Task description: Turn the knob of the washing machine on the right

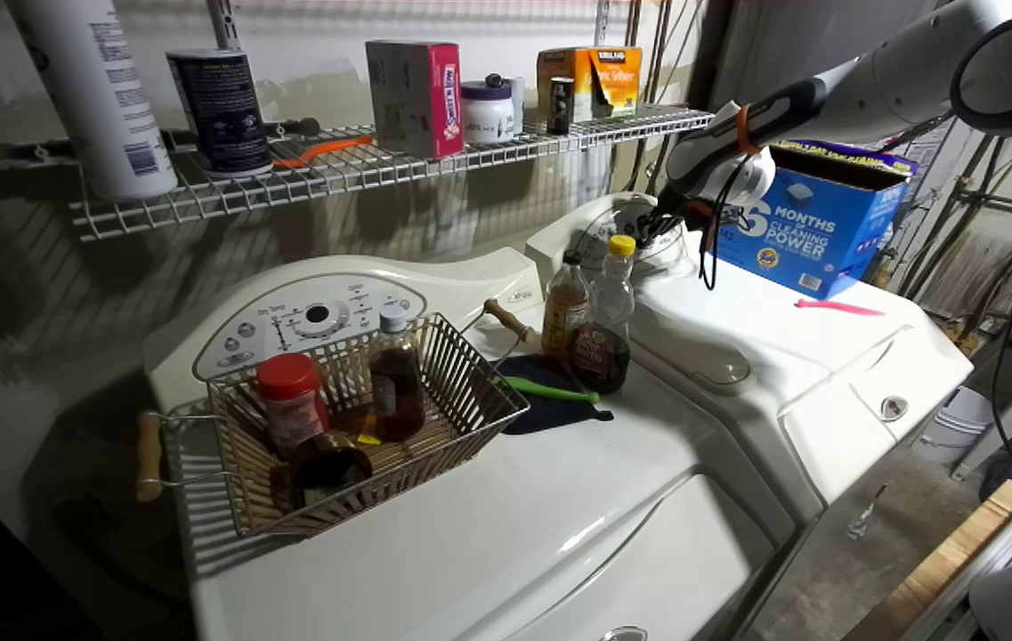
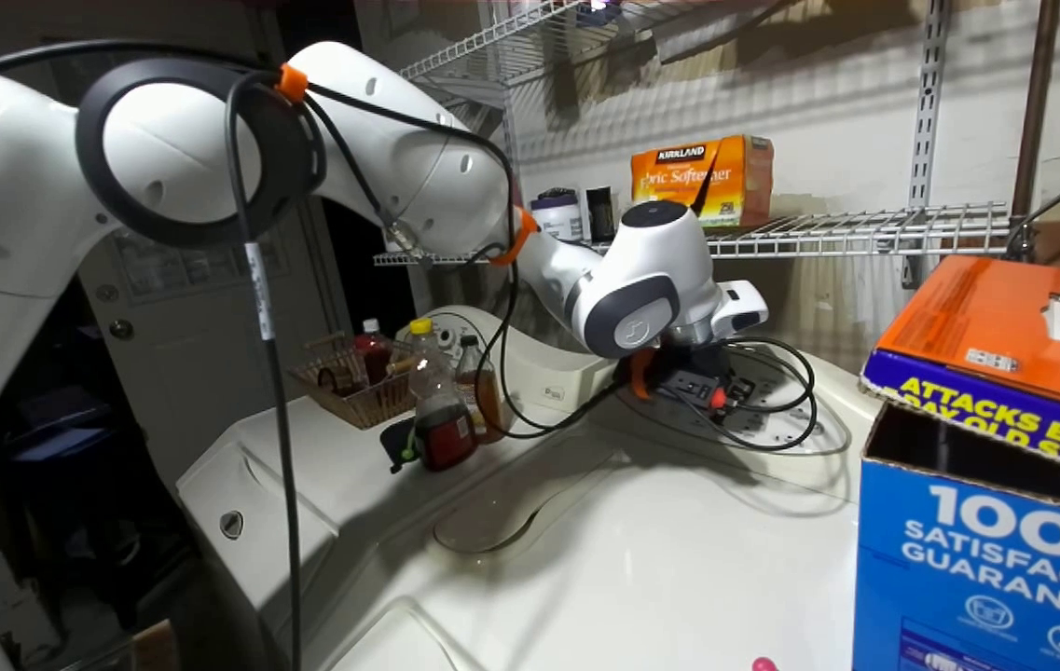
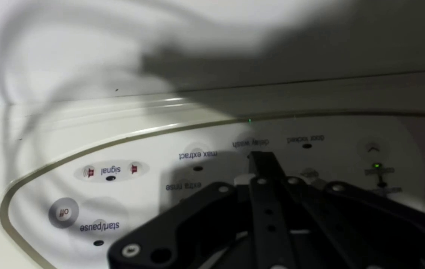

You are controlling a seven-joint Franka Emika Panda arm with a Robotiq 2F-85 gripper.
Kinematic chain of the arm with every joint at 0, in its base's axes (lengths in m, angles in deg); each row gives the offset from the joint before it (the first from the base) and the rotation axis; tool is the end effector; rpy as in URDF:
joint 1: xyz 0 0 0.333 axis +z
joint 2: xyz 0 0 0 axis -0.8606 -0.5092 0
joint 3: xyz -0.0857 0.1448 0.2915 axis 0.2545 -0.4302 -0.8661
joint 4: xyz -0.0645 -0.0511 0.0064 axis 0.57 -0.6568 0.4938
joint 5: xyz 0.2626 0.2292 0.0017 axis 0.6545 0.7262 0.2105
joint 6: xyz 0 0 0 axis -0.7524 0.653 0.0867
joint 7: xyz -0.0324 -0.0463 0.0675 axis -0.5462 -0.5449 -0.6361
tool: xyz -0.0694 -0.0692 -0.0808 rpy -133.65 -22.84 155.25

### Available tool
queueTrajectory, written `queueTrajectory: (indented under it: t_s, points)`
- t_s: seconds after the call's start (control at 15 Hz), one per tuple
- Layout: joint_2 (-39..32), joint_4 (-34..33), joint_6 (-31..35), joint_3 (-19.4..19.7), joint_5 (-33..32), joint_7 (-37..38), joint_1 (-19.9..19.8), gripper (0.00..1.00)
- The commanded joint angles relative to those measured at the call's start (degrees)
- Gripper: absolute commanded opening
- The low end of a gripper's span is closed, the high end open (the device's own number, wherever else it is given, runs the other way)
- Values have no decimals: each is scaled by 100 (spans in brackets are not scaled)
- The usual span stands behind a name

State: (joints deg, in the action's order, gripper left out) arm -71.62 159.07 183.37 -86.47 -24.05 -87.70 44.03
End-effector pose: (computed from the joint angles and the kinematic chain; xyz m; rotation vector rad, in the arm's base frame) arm 0.7178 -0.1469 0.3014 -3.0036 -0.0002 -0.7397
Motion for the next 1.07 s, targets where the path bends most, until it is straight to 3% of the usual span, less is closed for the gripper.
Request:
queueTrajectory:
  t_s: [0.0, 1.0]
  points:
    - [-199, -256, 63, 138, -203, 334, 127, 0]
    - [3, -97, -232, 145, -239, 454, 129, 0]
